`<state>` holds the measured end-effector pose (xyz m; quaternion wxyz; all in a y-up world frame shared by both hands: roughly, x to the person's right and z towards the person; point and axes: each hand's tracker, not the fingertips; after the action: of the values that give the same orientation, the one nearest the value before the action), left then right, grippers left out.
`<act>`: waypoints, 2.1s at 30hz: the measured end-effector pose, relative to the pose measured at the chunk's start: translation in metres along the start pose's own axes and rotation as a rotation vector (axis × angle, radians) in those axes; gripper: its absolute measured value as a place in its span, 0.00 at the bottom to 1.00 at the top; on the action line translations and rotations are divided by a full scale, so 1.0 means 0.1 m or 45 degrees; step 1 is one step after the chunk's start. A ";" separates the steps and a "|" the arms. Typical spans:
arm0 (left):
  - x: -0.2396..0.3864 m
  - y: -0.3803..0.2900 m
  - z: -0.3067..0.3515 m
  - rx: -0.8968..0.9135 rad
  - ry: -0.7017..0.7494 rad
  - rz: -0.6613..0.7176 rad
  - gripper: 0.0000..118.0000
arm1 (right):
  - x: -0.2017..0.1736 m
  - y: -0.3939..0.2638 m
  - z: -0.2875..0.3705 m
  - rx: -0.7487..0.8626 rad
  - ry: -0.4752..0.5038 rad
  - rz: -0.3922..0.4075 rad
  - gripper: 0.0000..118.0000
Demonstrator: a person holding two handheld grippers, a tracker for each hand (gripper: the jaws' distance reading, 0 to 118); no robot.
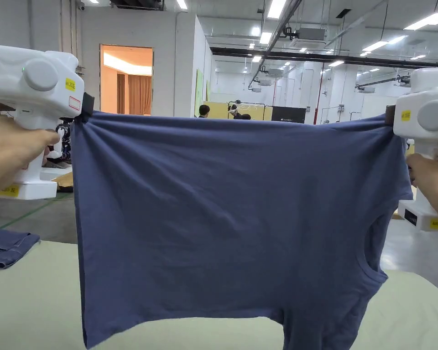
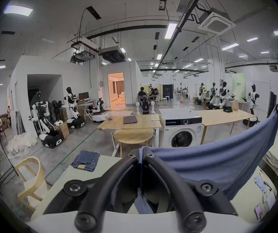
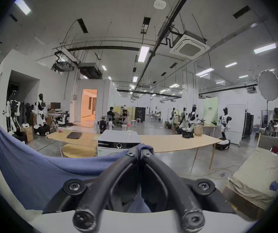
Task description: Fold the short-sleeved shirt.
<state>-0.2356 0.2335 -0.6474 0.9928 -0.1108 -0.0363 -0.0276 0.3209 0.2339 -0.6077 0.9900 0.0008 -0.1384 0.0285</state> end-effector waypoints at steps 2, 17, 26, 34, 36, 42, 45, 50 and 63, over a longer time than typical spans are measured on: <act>0.02 -0.04 -0.01 -0.006 0.002 0.000 0.00 | 0.01 -0.03 0.00 -0.002 0.004 -0.014 0.00; 0.07 -1.74 0.22 -0.210 -0.083 -0.031 0.00 | 0.16 -1.52 0.91 -0.207 0.030 0.061 0.00; -0.08 -2.53 1.00 -0.260 -0.149 0.017 0.00 | 0.31 -2.17 1.90 -0.285 0.048 0.092 0.00; -0.12 -3.43 1.52 -0.405 -0.183 0.022 0.00 | 0.35 -2.94 2.56 -0.455 0.089 0.084 0.00; -0.16 -3.69 1.59 -0.457 -0.181 0.047 0.00 | 0.34 -3.17 2.71 -0.508 0.096 0.083 0.00; -0.17 -4.35 1.83 -0.595 -0.190 0.064 0.00 | 0.27 -3.67 3.09 -0.682 0.125 0.111 0.00; -0.17 -4.63 1.88 -0.704 -0.185 0.086 0.00 | 0.34 -3.97 3.16 -0.795 0.133 0.097 0.00; -0.12 -5.01 1.83 -0.865 -0.193 0.052 0.00 | 0.32 -4.35 3.26 -0.990 0.147 0.112 0.00; -0.05 -5.36 1.64 -1.025 -0.164 0.077 0.01 | 0.31 -4.95 3.12 -1.247 0.165 0.100 0.07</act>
<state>-0.2847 -0.2518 -0.3719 0.8662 -0.4931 -0.0813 -0.0034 0.2929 -0.2612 -0.2957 0.8787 -0.4717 -0.0737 -0.0026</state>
